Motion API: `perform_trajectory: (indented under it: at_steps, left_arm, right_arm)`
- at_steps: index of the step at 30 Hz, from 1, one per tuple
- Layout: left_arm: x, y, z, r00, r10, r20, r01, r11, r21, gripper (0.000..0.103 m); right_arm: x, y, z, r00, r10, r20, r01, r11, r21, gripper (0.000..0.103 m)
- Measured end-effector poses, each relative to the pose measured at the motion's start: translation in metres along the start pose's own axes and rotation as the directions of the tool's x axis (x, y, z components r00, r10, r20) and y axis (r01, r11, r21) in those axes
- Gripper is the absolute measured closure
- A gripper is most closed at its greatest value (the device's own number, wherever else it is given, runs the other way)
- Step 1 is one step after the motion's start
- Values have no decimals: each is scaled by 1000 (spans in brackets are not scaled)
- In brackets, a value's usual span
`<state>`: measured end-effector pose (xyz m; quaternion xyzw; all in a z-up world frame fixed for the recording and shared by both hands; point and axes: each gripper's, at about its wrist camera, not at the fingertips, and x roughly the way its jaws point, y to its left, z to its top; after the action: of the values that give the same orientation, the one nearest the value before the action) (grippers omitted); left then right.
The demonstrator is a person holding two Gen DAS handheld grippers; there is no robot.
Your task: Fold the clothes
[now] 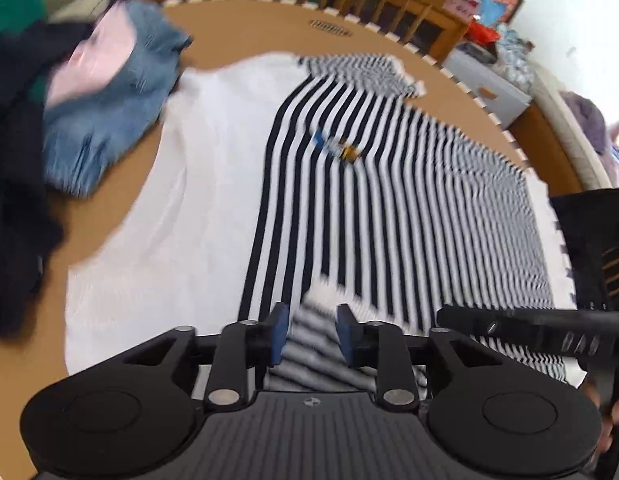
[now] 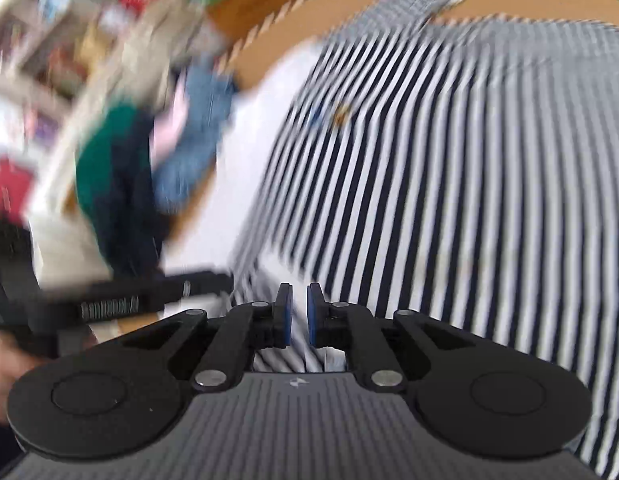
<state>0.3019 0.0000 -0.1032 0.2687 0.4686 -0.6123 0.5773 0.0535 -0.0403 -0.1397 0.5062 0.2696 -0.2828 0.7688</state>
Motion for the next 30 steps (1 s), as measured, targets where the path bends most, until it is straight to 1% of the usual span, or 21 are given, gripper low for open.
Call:
perform_trajectory:
  at_steps: [1,2,4,6,9,11,15,17,18,19,21,23,25,26,27,29,30]
  left_arm:
    - [0,-4,20,1000,10,6,-10,999,41,57]
    - [0,-9,40,1000,23,17,-24,995,93,56]
    - [6,-22,82,998,39,46,-48,978,205,49]
    - [22,-34,126,998,43,53,-55,961,272,44]
    - [53,-51,190,998,38,52,-54,938,342,40]
    - [82,-60,228,1000,18,23,-25,934,358,40]
    - [151,-76,293,999,-13,-34,25,920,392,40]
    - [183,-85,313,997,-43,-57,63,909,413,41]
    - [195,-89,324,996,-58,-66,81,900,428,41]
    - [205,-93,332,995,-67,-76,94,890,447,41]
    - [224,-102,345,992,-77,-102,118,859,498,42]
    - [237,-111,353,987,-93,-129,150,822,550,42]
    - [248,-115,360,977,-142,-160,209,789,577,43]
    - [254,-115,361,972,-151,-178,227,783,579,44]
    - [259,-115,363,968,-159,-196,245,777,580,46]
    - [270,-115,365,957,-174,-231,279,763,583,49]
    - [274,-115,364,957,-170,-235,281,745,605,51]
  right_arm:
    - [-8,-8,18,999,-11,41,10,999,41,91]
    - [-16,-17,35,996,-25,82,18,997,81,89]
    - [-23,-35,72,987,-61,147,38,987,157,88]
    - [-24,-56,109,975,-105,195,60,972,227,86]
    - [-11,-87,157,964,-155,218,72,936,344,84]
    - [1,-110,184,962,-170,215,61,898,435,84]
    - [39,-141,215,963,-173,207,25,821,570,84]
    - [56,-147,222,966,-169,197,18,800,599,84]
    - [62,-149,226,967,-167,191,18,797,604,84]
    - [67,-148,229,968,-164,190,15,795,607,83]
    - [76,-147,235,969,-158,189,10,792,611,81]
    - [84,-143,242,963,-173,205,17,803,596,79]
    - [87,-138,245,953,-223,207,69,821,566,77]
    - [90,-136,245,949,-243,200,95,827,555,78]
    - [91,-134,246,949,-245,199,100,832,545,80]
    - [93,-130,246,945,-260,196,126,847,516,80]
    - [94,-126,247,941,-276,195,148,856,496,80]
